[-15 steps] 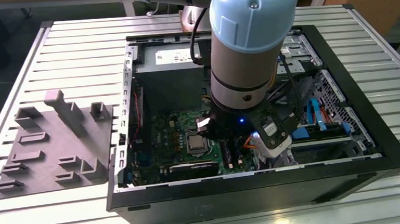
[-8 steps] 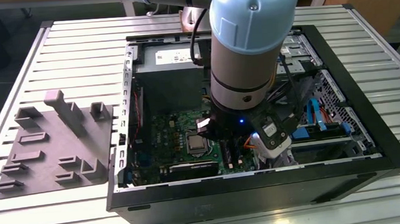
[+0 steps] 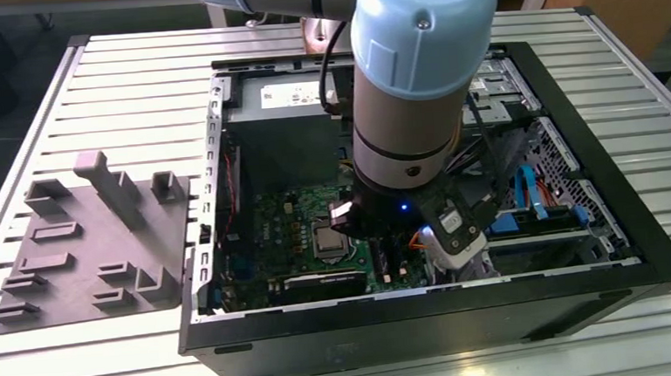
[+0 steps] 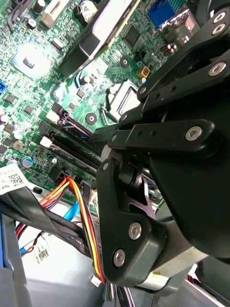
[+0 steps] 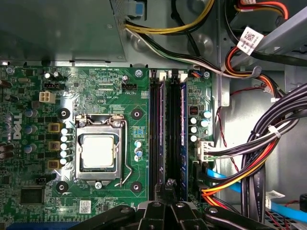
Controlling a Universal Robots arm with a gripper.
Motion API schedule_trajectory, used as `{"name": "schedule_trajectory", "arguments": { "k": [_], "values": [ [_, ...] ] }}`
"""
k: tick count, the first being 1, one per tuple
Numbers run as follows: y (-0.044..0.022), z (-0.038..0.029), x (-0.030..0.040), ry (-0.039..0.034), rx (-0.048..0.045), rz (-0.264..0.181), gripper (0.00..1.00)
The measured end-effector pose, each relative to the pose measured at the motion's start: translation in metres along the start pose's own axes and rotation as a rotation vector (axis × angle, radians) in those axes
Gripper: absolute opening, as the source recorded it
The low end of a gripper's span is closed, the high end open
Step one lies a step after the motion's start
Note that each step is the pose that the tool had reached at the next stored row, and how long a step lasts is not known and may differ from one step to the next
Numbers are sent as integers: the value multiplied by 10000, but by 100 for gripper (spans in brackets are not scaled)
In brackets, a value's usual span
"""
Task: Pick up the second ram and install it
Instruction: 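Press down the second ram until it locks into place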
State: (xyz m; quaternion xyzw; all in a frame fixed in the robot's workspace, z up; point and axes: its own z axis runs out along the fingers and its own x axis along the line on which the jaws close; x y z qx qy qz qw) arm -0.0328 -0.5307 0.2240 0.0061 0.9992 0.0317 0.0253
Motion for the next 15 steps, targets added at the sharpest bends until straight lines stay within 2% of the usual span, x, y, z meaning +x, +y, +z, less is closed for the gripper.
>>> {"name": "schedule_trajectory", "arguments": {
  "k": [15],
  "values": [
    [-2,32,2,1,4,0,11]
  ]
}}
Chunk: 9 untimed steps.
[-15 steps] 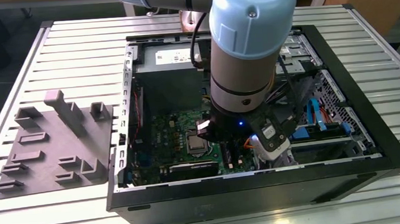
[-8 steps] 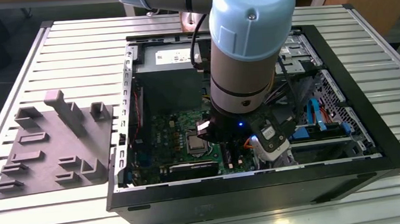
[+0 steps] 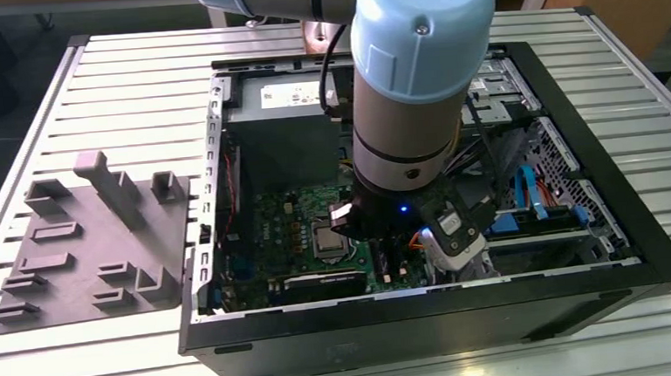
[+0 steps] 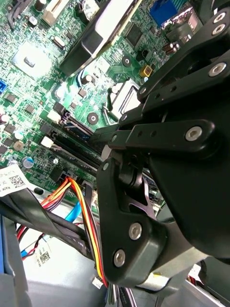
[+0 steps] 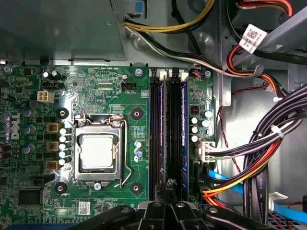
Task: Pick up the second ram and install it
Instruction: 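Press down the second ram until it locks into place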
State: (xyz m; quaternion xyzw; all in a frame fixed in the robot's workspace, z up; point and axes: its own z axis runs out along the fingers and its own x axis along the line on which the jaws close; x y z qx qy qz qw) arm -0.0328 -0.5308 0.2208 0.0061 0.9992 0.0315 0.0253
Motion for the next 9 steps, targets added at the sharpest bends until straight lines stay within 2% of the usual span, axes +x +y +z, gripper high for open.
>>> {"name": "schedule_trajectory", "arguments": {
  "k": [9],
  "values": [
    [0,6,0,0,-1,1,11]
  ]
}}
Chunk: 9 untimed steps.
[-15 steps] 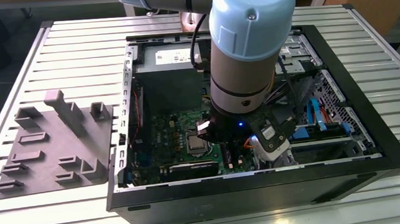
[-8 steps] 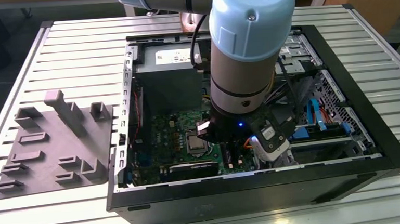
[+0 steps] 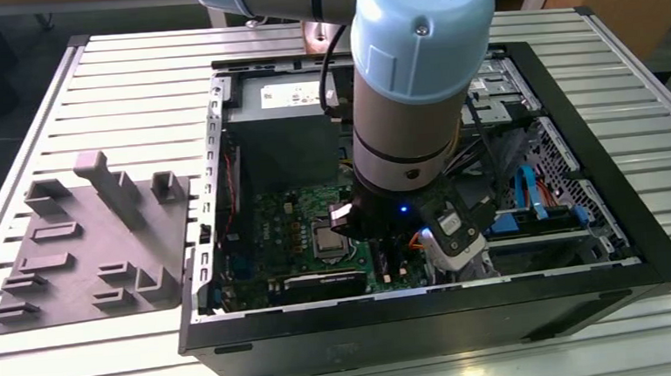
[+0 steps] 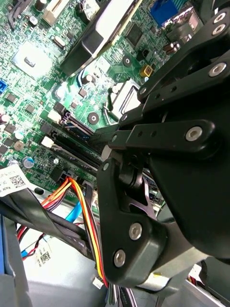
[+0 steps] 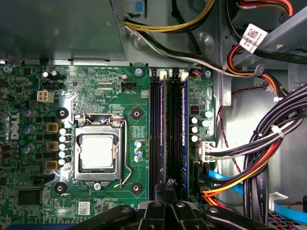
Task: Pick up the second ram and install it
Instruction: 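Press down the second ram until it locks into place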
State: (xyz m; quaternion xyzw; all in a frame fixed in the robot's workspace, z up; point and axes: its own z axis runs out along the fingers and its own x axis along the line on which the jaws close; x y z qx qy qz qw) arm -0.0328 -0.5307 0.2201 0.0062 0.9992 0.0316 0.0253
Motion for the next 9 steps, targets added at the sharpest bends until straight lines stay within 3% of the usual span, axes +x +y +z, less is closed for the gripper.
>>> {"name": "schedule_trajectory", "arguments": {
  "k": [9],
  "values": [
    [-1,11,0,0,-1,0,11]
  ]
}}
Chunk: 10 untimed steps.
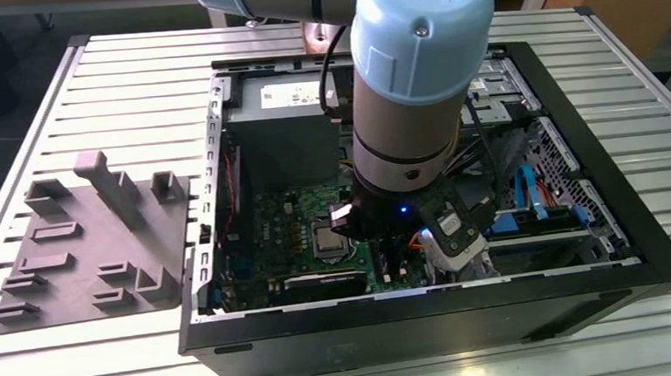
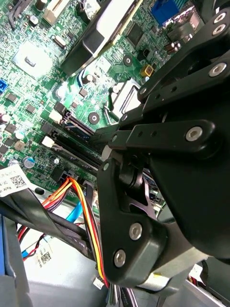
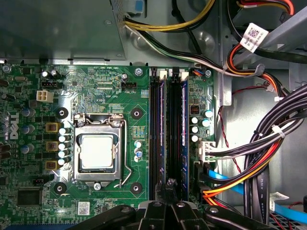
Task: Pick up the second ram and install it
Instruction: 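Press down the second ram until it locks into place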
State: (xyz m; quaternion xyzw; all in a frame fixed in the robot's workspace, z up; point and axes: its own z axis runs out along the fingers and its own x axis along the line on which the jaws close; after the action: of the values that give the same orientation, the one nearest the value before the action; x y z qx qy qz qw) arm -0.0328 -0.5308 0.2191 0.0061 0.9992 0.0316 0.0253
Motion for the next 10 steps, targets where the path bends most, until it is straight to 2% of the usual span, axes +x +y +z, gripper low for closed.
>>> {"name": "schedule_trajectory", "arguments": {
  "k": [10],
  "values": [
    [0,4,0,-1,-2,0,11]
  ]
}}
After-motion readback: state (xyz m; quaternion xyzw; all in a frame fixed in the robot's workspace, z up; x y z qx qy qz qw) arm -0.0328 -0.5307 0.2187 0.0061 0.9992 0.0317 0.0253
